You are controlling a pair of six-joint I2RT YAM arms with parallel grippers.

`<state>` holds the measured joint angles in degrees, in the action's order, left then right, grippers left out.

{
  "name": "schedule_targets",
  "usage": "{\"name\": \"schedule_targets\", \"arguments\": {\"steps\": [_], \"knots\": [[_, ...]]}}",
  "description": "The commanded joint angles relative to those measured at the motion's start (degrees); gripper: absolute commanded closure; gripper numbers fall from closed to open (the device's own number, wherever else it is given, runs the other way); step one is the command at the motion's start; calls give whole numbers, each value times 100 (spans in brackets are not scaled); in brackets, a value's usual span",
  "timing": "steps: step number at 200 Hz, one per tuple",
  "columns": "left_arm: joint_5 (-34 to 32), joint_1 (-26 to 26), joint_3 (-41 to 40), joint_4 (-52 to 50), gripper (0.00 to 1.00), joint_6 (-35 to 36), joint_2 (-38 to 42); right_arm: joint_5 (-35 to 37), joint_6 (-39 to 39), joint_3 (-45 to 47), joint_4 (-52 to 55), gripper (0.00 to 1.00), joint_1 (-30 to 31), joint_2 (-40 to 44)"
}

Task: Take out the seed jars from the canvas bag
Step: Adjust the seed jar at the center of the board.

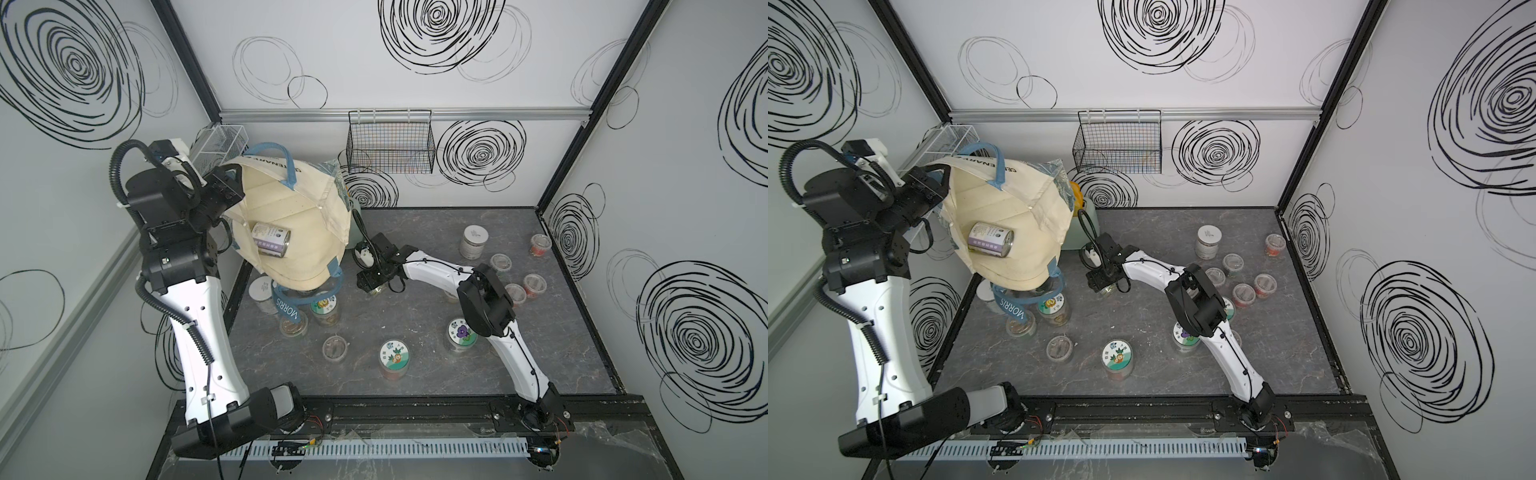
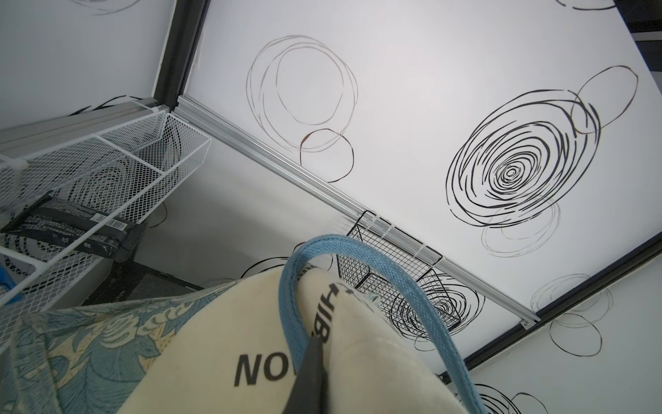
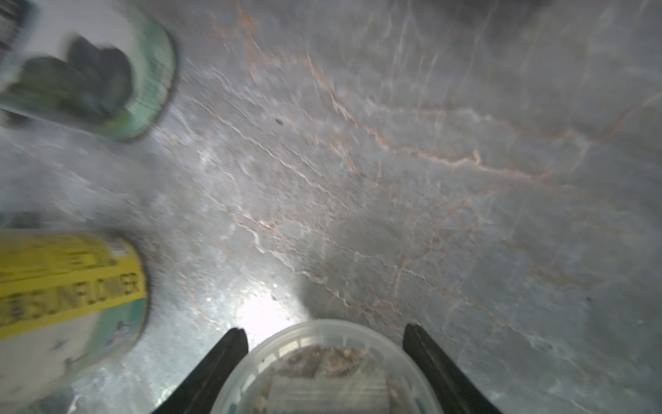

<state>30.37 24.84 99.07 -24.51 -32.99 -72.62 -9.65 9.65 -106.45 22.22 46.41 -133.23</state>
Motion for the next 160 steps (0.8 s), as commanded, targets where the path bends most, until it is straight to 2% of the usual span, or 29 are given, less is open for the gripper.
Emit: {"name": "schedule_targets", "arguments": {"steps": [1,32,91,160], "knots": [[-39,-109,7,764,100,-61,161,-55,117,833,-2094,35,-11,627],[-114,-266,-18,729,100,1,110,108,218,2055,-4189,34,33,878],[-232,-434,82,610,100,138,38,822,263,3291,-7280,34,240,611],[-337,-575,69,587,100,232,2,1648,13,4268,-9473,36,668,251]]}}
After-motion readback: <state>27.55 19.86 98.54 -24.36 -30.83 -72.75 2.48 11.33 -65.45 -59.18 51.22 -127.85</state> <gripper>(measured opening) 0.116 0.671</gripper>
